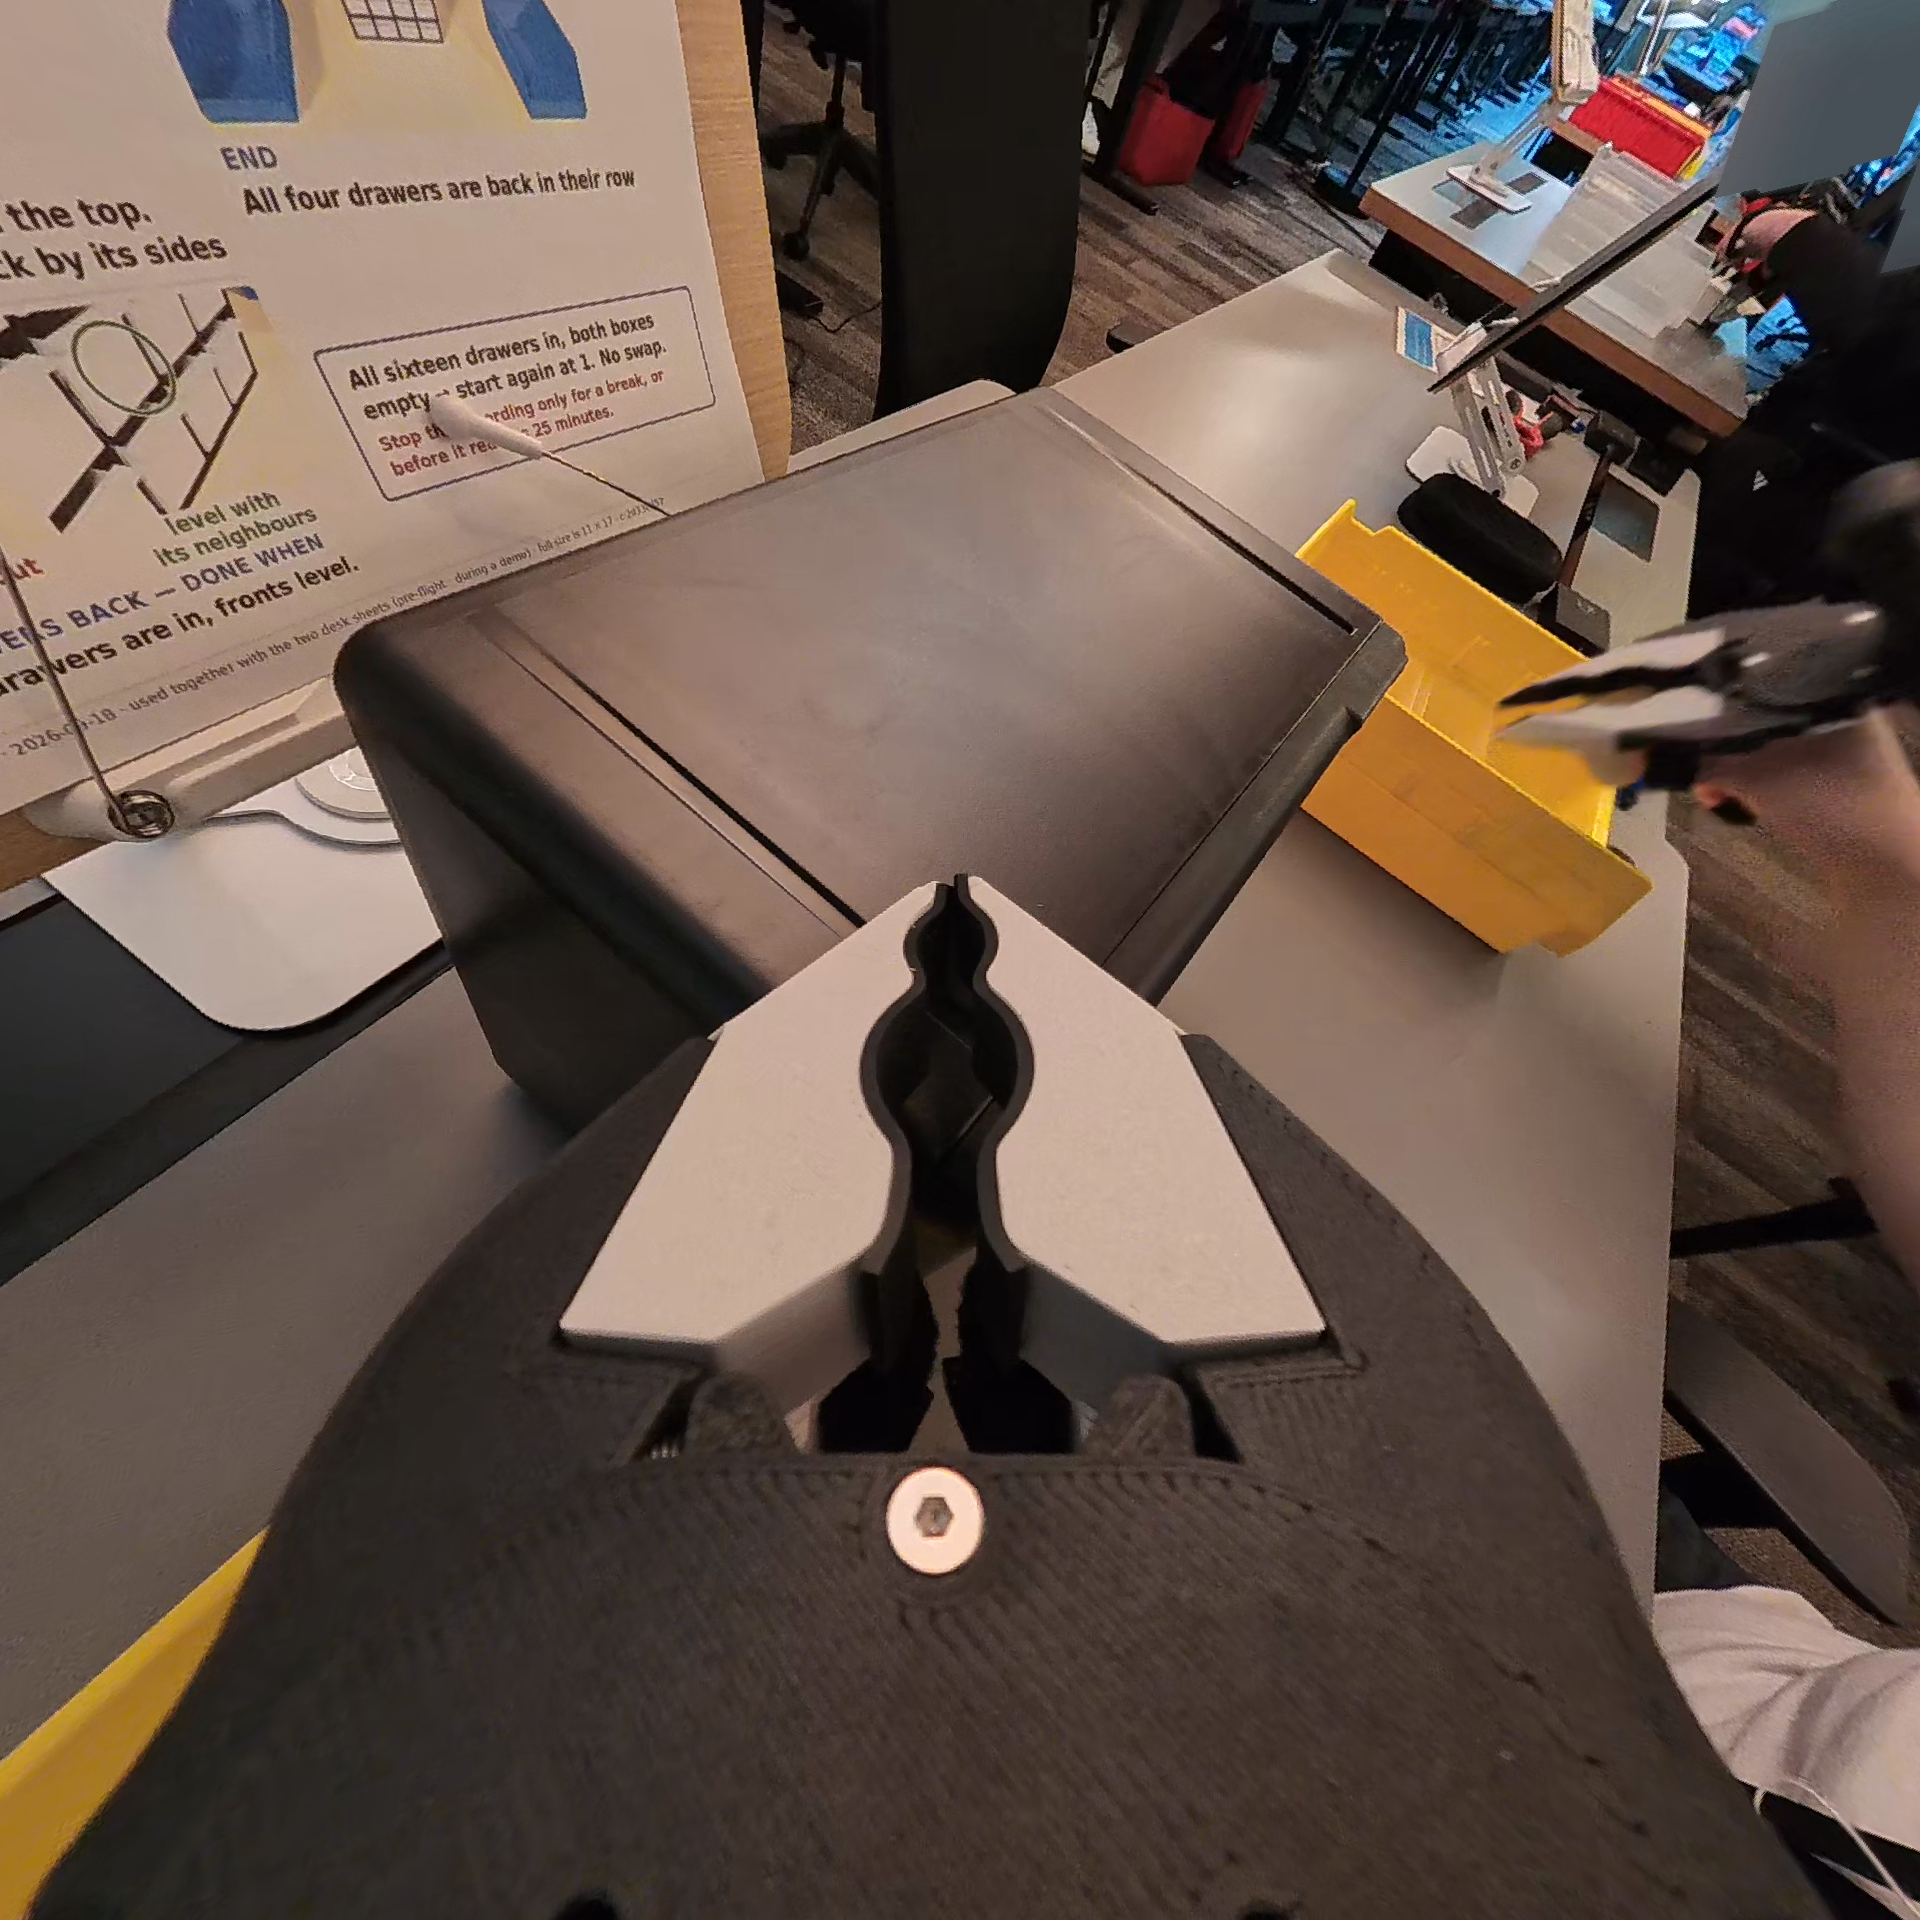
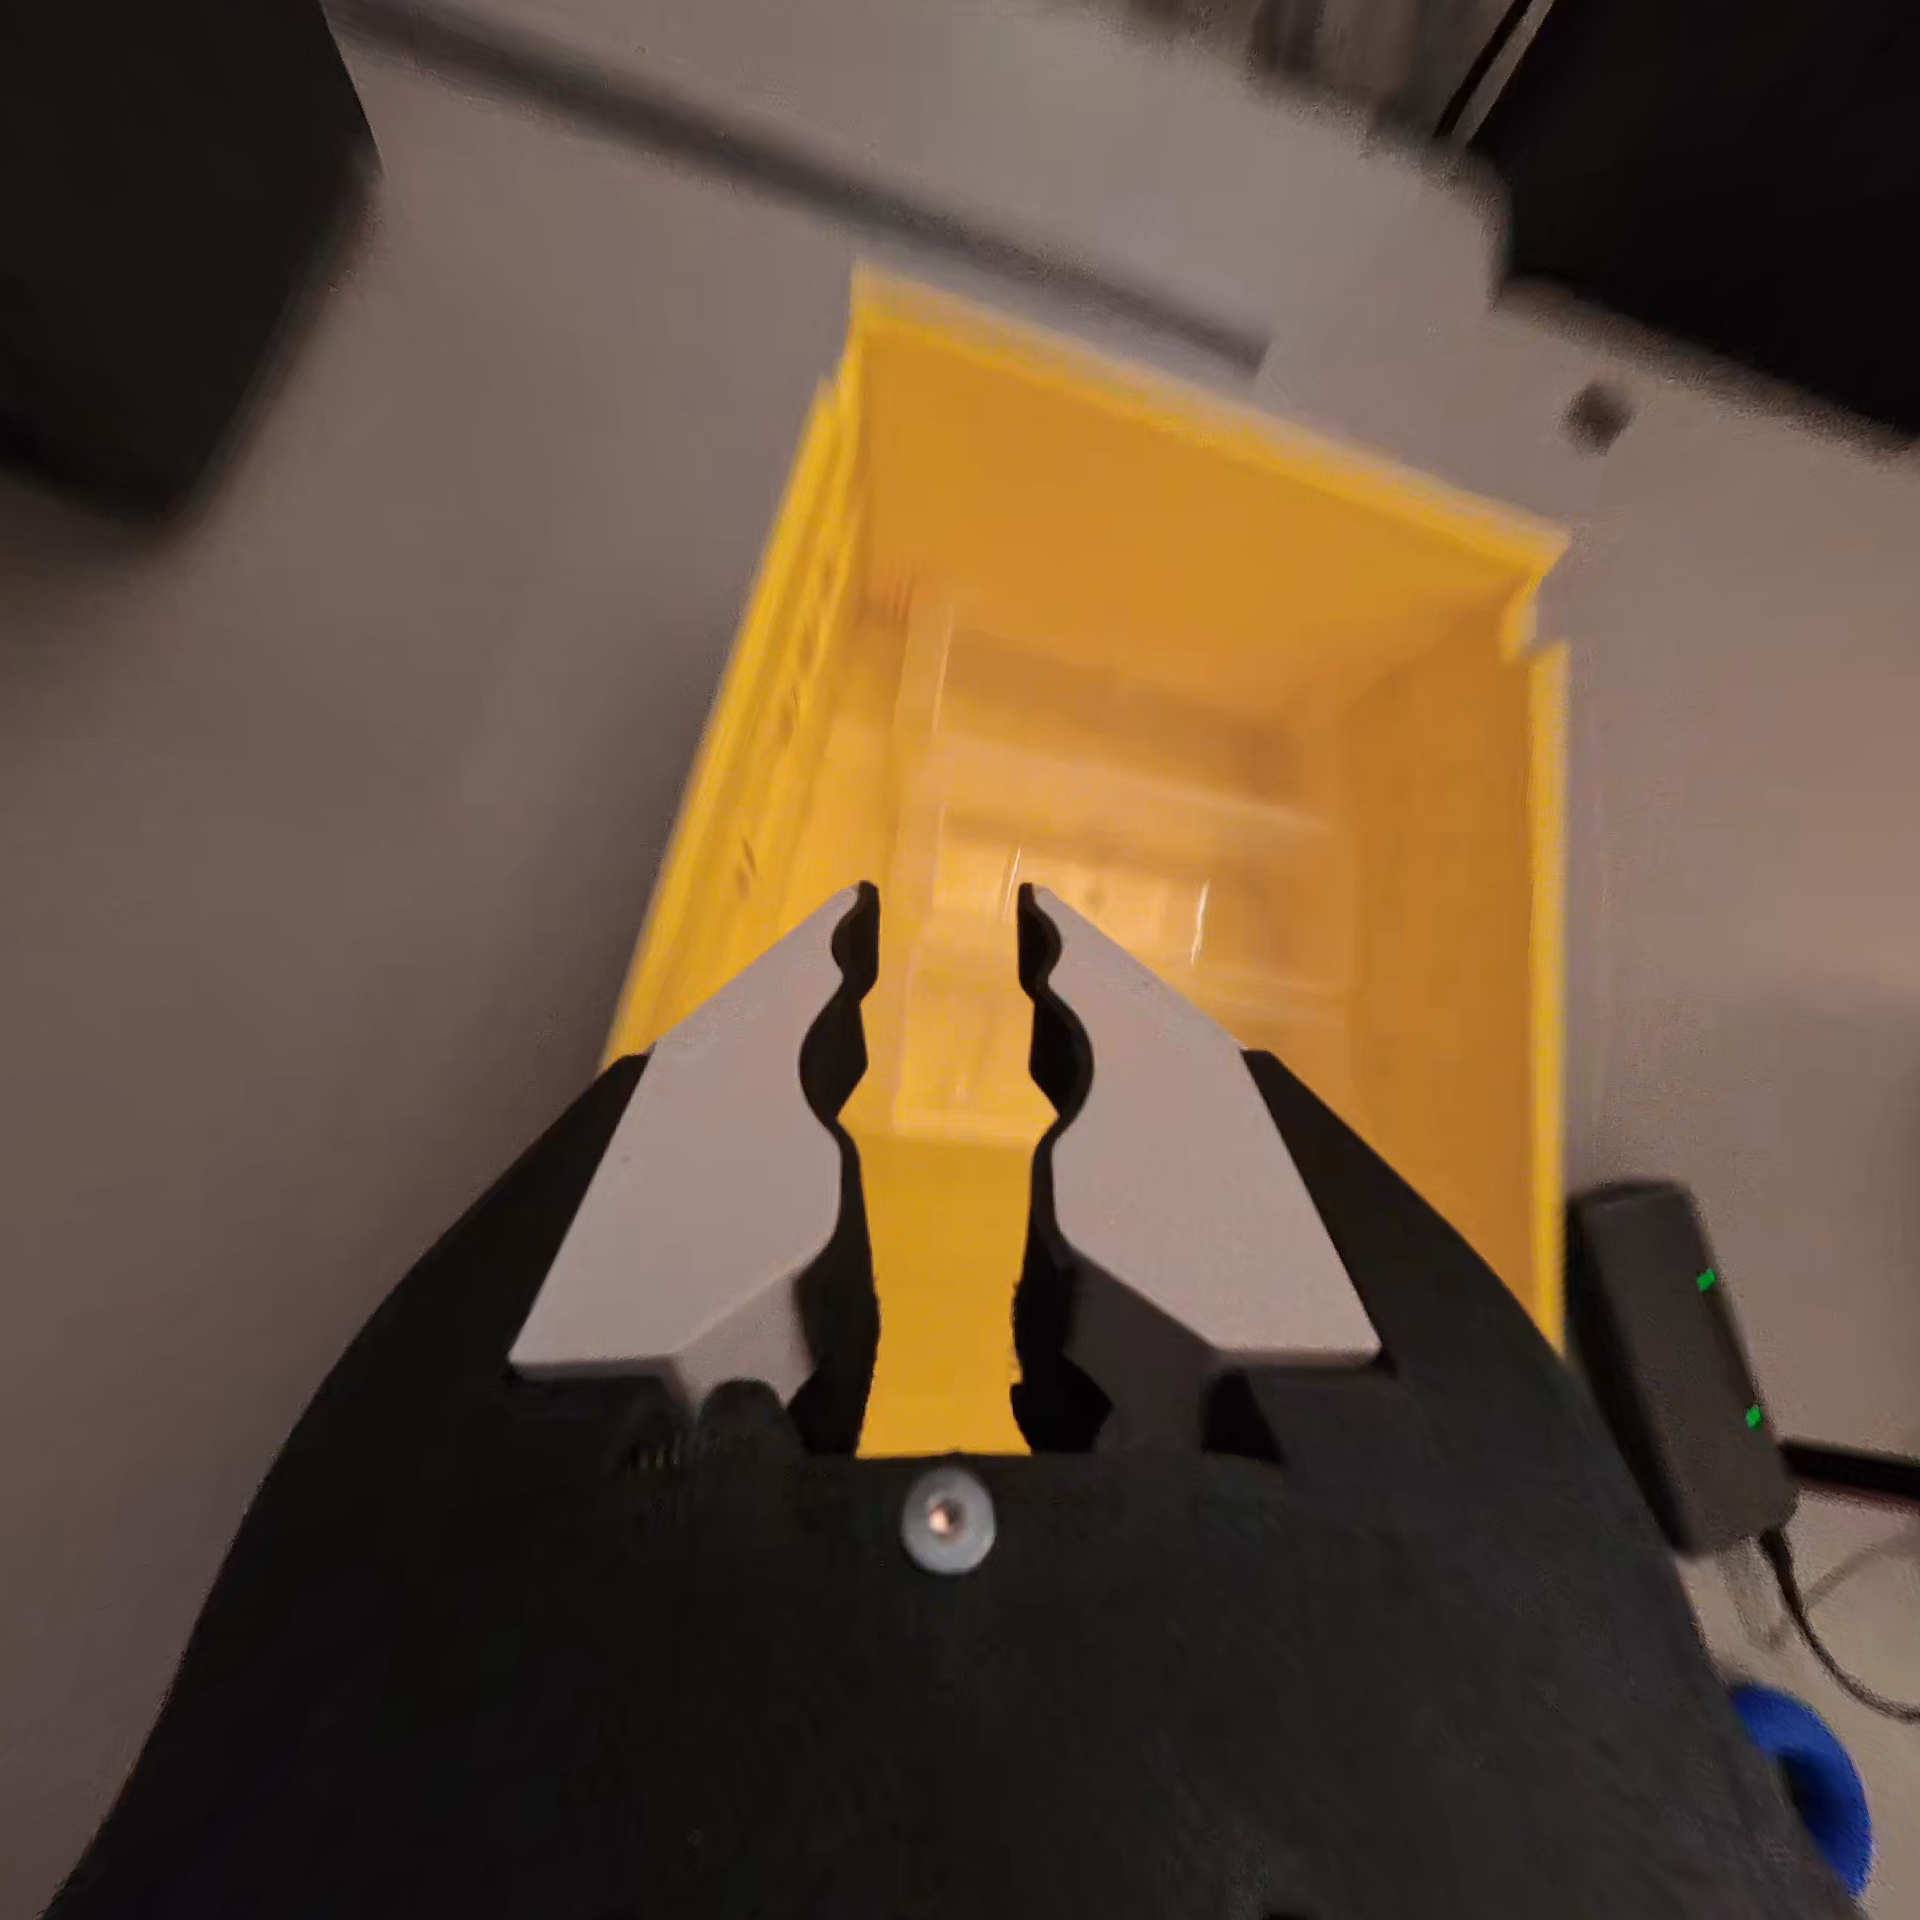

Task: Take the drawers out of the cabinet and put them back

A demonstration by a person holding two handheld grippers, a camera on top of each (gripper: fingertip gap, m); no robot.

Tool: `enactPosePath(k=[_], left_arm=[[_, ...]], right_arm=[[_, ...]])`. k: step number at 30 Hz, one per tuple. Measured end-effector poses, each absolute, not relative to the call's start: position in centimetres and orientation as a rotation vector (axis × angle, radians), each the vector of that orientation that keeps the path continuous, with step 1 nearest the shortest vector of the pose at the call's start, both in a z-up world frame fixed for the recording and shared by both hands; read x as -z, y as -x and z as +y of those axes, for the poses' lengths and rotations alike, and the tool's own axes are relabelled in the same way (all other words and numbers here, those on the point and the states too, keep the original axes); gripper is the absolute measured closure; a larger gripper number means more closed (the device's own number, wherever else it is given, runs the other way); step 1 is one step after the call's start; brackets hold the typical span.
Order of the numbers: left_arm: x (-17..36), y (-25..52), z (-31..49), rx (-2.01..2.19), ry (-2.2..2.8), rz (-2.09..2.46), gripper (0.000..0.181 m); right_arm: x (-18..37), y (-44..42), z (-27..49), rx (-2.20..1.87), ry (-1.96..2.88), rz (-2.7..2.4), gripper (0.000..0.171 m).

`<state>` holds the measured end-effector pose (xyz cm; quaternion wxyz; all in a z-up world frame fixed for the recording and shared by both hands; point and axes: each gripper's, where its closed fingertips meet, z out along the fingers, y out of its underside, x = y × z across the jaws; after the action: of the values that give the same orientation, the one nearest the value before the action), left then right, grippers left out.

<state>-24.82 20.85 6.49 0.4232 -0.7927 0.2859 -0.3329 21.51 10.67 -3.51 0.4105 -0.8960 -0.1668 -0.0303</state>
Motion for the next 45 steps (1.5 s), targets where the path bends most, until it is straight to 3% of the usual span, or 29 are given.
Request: enactPosePath(k=[1,4,6,12,19,25,26,27,35,37,40,45], left_arm=[[-6.5,24.8,20.9,0.834,1.984,0.715,0.181],[-6.5,24.8,20.9,0.837,1.983,0.715,0.181],[-6.5,24.8,20.9,0.837,1.984,0.715,0.181],[-6.5,24.8,20.9,0.832,1.985,0.714,0.181],[-6.5,24.8,20.9,0.834,1.985,0.714,0.181],[-6.5,24.8,20.9,0.837,1.984,0.716,0.181],[-6.5,24.8,20.9,0.838,1.983,0.716,0.181],[-6.5,24.8,20.9,0.839,1.983,0.716,0.181],[-6.5,24.8,20.9,0.845,1.980,0.718,0.181],[-6.5,24.8,20.9,0.847,1.981,0.717,0.181],[-6.5,24.8,20.9,0.846,1.981,0.716,0.181],[-6.5,24.8,20.8,0.850,1.981,0.714,0.181]], right_arm=[[0.5,-20.6,10.8,0.075,2.140,-0.414,0.146],[-5.7,-15.2,10.3,0.075,1.874,-0.531,0.148],[-5.9,-9.3,9.9,0.036,1.809,-0.706,0.147],[0.7,9.8,9.0,-0.021,1.533,-1.230,0.146],[5.7,23.0,13.3,0.322,1.123,-1.419,0.146],[5.9,26.1,17.0,0.558,0.981,-1.404,0.147],[5.5,26.1,17.3,0.590,0.948,-1.386,0.155],[5.2,26.3,17.1,0.610,0.906,-1.390,0.161],[5.3,26.5,13.1,0.562,0.866,-1.493,0.162],[5.7,26.4,12.4,0.480,0.941,-1.533,0.159],[5.3,26.4,12.8,0.318,1.096,-1.548,0.138],[6.7,26.6,14.3,0.234,1.312,-1.693,0.144]])
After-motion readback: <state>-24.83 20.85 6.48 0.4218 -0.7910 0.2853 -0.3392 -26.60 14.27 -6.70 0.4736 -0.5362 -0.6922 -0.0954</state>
